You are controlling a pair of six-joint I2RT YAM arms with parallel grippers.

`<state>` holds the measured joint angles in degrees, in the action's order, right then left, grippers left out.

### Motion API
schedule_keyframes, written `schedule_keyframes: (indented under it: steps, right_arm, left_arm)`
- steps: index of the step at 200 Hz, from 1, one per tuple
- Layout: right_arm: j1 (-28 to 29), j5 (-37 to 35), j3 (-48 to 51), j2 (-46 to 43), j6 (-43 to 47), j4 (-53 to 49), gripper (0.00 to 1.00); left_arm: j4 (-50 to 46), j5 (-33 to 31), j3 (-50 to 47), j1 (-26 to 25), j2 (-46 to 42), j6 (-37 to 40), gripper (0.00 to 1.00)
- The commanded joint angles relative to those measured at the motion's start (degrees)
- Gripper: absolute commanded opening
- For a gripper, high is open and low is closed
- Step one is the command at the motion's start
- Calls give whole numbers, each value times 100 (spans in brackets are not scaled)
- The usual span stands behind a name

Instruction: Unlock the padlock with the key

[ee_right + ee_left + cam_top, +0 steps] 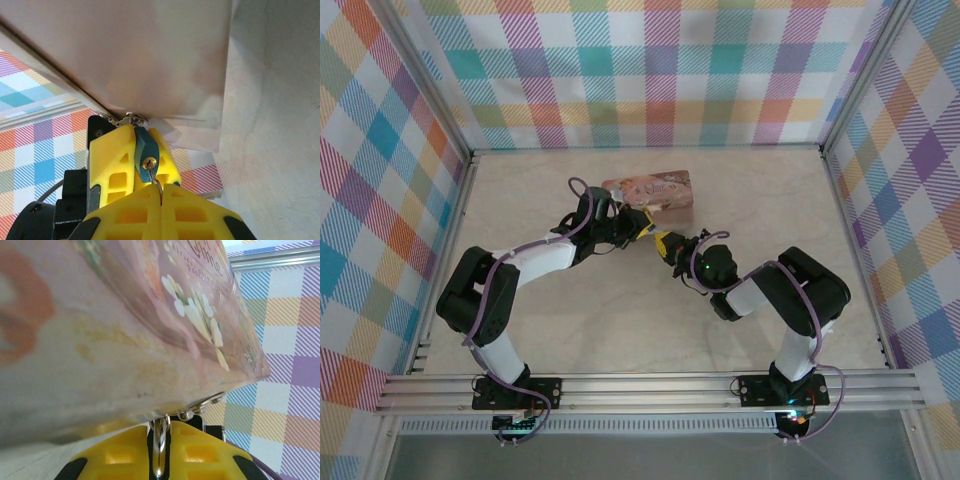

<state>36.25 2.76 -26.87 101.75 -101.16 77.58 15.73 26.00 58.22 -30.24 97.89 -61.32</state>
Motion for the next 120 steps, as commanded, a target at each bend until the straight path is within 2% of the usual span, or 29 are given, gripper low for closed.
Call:
schedule_keyframes:
  steps: [1, 42, 76, 120]
  right_arm:
    - [-147, 50, -204, -58, 27, 310, 0]
    - [-307, 543, -467, 33, 731, 302, 0]
    - [-294, 866, -971, 385, 843, 309, 0]
    - [-303, 725, -875, 424, 853, 301, 1]
  left_arm:
    - [343, 877, -84, -193, -332, -151, 11]
    - [419, 938, -80, -193, -340, -205, 11]
    - [383, 987, -74, -219, -325, -179, 10]
    - [334, 1084, -130, -252, -340, -135, 10]
